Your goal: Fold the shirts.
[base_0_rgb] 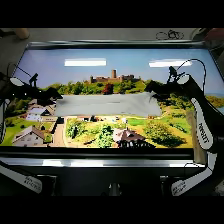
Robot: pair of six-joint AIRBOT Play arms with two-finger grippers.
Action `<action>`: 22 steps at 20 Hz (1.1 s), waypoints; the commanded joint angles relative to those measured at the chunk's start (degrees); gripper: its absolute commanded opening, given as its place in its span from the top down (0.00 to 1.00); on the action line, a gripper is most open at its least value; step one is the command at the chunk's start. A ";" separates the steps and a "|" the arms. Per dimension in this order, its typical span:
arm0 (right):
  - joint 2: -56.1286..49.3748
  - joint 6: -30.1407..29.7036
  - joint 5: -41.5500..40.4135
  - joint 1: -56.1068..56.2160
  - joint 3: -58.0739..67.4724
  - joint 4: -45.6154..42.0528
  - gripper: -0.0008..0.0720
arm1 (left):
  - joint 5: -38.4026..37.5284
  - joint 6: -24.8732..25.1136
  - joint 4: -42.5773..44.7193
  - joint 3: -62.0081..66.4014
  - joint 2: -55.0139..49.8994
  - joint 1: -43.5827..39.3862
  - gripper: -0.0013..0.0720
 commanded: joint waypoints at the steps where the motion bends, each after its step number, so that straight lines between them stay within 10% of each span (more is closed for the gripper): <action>1: 1.20 -2.89 8.52 -3.04 0.76 -9.90 0.00 | -4.02 0.70 -1.14 2.54 -0.50 1.73 0.07; 11: -6.64 -3.08 16.00 0.50 0.39 0.81 0.01 | -7.63 0.70 -1.18 2.58 14.51 -2.34 0.07; 12: -6.78 -2.21 15.41 1.90 0.42 0.79 0.11 | -8.04 0.92 -1.18 2.58 15.74 -3.19 0.08; 13: -6.67 -2.08 15.34 2.80 0.50 1.05 0.47 | -8.09 1.46 -1.18 2.58 16.48 -4.15 0.09; 14: -6.08 -0.96 15.72 3.23 0.55 1.36 0.88 | -8.00 1.97 -1.18 2.56 16.68 -5.31 0.23; 16: -2.95 0.61 17.14 3.13 0.74 1.97 0.96 | -5.22 1.95 -1.20 1.18 16.13 -8.94 0.91; 22: 14.84 3.04 23.61 3.32 0.76 1.86 0.96 | 10.14 1.90 -13.70 -5.81 4.00 -28.17 0.94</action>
